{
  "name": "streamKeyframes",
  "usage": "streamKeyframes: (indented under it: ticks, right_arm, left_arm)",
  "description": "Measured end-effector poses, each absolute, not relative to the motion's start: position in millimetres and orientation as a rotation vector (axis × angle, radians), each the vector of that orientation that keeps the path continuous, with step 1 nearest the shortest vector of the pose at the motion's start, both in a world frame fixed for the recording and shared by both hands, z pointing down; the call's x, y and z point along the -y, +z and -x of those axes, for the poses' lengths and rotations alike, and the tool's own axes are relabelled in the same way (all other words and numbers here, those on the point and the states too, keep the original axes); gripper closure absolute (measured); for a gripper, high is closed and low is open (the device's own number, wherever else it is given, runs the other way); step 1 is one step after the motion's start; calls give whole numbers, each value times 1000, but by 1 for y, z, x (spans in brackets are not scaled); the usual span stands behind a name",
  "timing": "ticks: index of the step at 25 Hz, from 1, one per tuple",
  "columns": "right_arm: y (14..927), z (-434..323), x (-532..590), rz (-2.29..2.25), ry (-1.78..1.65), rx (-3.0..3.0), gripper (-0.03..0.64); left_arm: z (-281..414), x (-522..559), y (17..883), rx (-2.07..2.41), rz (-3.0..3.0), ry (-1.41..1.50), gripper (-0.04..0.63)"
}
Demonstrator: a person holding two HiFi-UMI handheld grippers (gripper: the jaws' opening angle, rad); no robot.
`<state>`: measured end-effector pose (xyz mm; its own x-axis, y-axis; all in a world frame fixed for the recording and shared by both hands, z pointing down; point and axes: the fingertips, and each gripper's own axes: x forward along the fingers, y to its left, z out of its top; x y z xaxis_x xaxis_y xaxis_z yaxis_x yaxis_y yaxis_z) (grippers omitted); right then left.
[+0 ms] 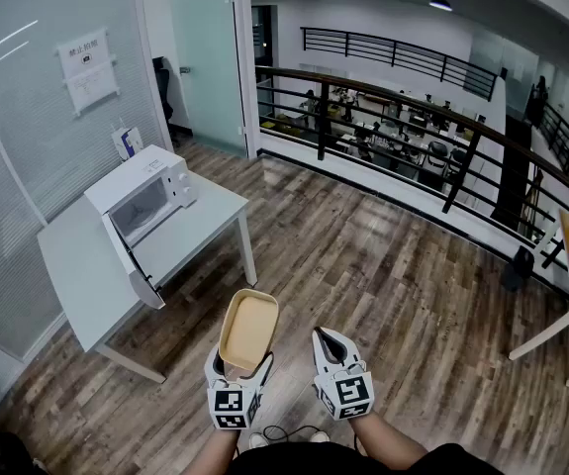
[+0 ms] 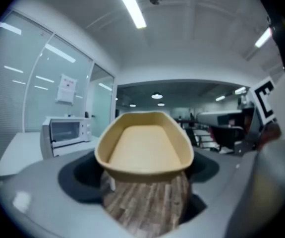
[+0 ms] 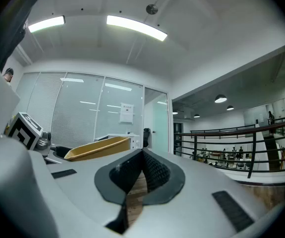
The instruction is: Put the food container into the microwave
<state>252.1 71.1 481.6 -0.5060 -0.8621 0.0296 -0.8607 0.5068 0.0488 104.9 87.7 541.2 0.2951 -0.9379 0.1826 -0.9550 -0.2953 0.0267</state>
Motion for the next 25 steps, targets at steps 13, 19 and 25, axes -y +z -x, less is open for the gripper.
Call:
streamKeyframes:
  ticks: [13,19,25]
  right_arm:
    - [480,-193,-80,-1574,-74,2652,612]
    - [484,-175,-89,-1650,-38,2637,612]
    - [491,-166,-96,-1655,-18,2607,612]
  left_arm:
    - [-56,-94,540,1725,-2488,193,106]
    - [-38,-100,547,1671,-2519,193,106]
    - [-28,-97,547,1651,-2529,179,106]
